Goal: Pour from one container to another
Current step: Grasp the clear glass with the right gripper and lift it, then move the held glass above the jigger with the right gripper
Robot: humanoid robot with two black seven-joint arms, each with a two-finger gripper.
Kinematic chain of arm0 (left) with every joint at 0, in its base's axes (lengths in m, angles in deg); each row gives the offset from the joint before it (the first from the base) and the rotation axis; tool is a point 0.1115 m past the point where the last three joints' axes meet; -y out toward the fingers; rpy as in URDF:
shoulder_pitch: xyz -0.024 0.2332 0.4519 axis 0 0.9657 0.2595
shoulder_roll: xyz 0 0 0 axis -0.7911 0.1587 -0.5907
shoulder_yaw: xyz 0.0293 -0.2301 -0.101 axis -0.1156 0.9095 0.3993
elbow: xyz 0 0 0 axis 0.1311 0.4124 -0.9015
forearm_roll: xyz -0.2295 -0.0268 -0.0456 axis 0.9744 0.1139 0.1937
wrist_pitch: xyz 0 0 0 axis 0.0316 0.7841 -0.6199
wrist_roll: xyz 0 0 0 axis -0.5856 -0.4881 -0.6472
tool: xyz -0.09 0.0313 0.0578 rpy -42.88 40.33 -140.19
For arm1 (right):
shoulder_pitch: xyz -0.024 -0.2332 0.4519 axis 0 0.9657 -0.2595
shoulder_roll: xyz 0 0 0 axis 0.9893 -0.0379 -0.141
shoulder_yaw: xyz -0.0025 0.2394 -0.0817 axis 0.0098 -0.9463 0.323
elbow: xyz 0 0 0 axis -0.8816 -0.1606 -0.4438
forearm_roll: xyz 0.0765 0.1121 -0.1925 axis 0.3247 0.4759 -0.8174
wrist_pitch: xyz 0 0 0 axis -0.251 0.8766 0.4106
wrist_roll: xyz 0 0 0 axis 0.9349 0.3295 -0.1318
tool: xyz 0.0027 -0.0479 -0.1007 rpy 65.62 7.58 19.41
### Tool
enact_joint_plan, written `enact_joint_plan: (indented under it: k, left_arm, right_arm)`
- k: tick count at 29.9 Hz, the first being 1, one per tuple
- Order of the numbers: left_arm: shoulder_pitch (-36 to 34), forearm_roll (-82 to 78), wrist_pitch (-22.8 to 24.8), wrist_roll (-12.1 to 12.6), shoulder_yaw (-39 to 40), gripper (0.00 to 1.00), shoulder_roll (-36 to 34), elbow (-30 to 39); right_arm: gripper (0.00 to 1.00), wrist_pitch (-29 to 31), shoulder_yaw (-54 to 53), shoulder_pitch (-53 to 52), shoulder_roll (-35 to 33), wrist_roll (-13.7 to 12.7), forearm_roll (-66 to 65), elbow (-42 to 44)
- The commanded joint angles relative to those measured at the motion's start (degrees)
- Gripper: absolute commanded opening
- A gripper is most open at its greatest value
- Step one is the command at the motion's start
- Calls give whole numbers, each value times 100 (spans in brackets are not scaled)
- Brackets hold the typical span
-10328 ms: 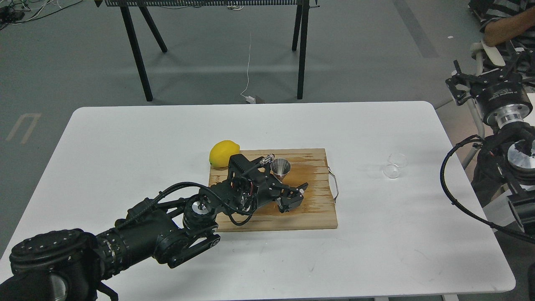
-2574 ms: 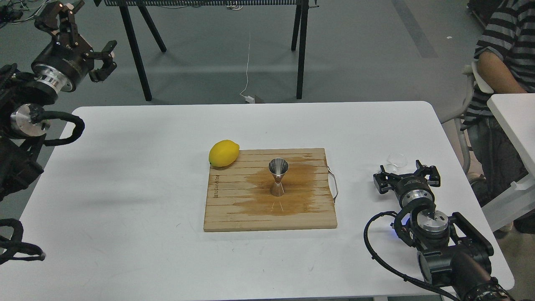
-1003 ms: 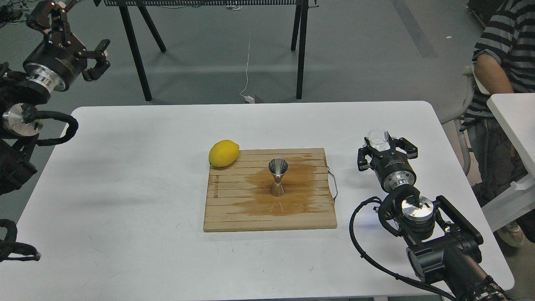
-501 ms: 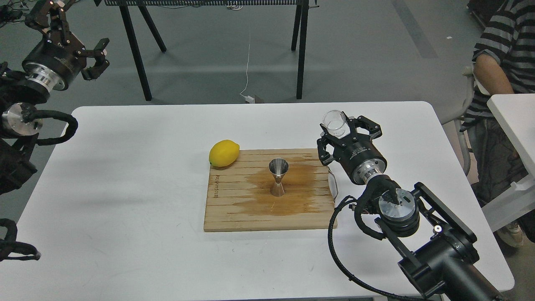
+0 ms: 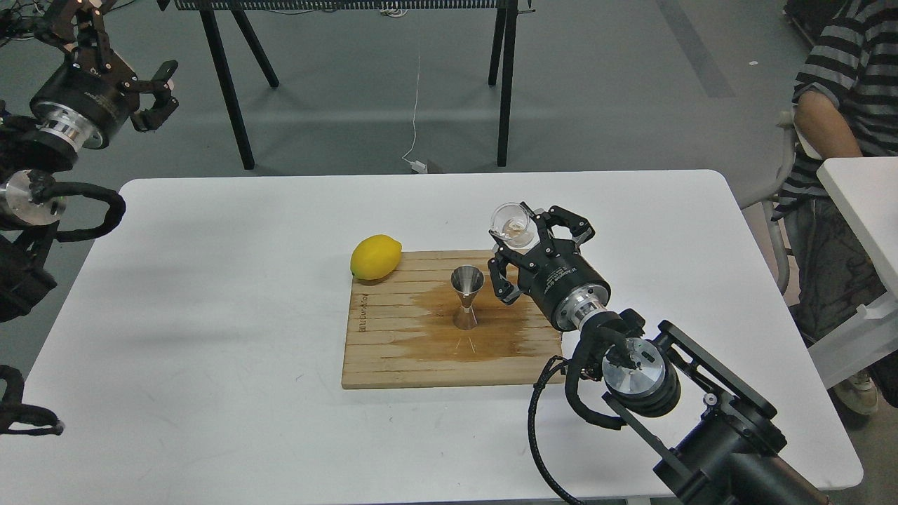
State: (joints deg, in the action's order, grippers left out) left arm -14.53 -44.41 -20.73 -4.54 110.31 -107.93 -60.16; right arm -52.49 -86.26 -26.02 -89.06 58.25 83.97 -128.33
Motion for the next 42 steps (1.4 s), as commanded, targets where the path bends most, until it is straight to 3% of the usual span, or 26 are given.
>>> enact_joint_plan:
  k: [1,25,42]
  left_arm:
    - [-6,-5,0,-4,-10,100,0,0]
    - [3,-5,0,5,-10,100,0,0]
    - [3,-14,0,5,-10,100,-8,0]
  right_arm:
    - [37,-59,156,-13,1,-8,-77,-1]
    - [37,-279,867,-251,-298,-131,-1343,-80]
    - [37,-481,1325,-479,-597,-140,-1370,-282]
